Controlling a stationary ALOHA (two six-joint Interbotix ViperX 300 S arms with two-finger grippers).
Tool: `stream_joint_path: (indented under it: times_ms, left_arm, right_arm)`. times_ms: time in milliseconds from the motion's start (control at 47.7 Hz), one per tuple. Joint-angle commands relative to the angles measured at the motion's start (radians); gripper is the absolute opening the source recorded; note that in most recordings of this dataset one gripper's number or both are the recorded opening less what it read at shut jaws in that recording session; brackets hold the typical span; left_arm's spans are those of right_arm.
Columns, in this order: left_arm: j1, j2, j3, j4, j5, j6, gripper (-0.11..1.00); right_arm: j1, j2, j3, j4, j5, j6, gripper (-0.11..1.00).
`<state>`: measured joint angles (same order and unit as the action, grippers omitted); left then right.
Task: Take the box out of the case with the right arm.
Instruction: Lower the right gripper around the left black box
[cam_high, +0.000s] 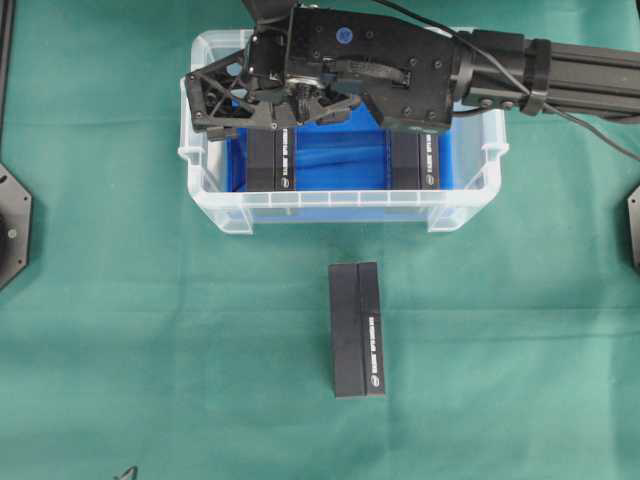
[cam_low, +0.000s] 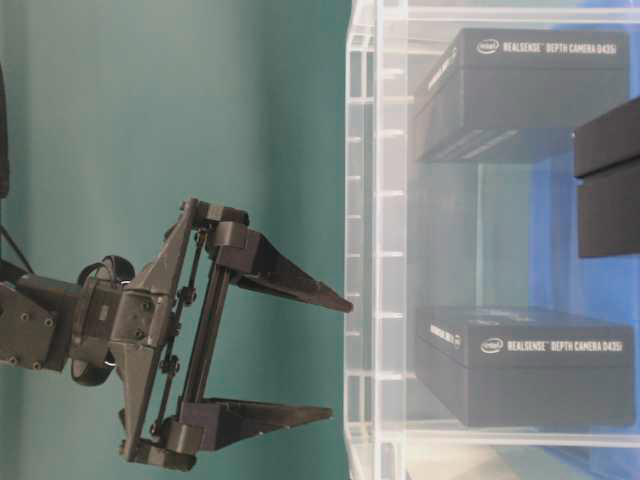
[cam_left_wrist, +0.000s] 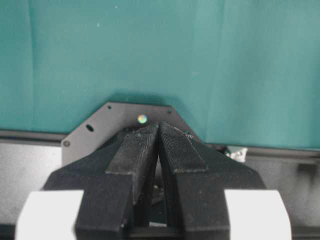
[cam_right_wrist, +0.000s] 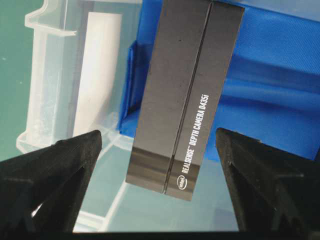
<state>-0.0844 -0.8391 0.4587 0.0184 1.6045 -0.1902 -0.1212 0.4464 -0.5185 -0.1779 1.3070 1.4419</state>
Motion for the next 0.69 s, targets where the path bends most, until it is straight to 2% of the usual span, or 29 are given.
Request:
stream_joint_path:
  times_ms: [0, 482, 671]
  left_arm:
    - [-0.002, 0.006, -0.009, 0.003, -0.005, 0.000, 0.00]
    - [-0.002, 0.006, -0.009, 0.002, -0.005, -0.002, 0.00]
    - [-0.002, 0.006, -0.011, 0.003, -0.005, -0.002, 0.00]
  right_arm:
    - [0.003, -0.017, -0.015, -0.003, -0.005, -0.003, 0.95]
    - [-0.005, 0.014, 0.023, -0.003, -0.018, -0.003, 0.95]
    - [-0.011, 0.017, 0.055, -0.003, -0.071, 0.000, 0.95]
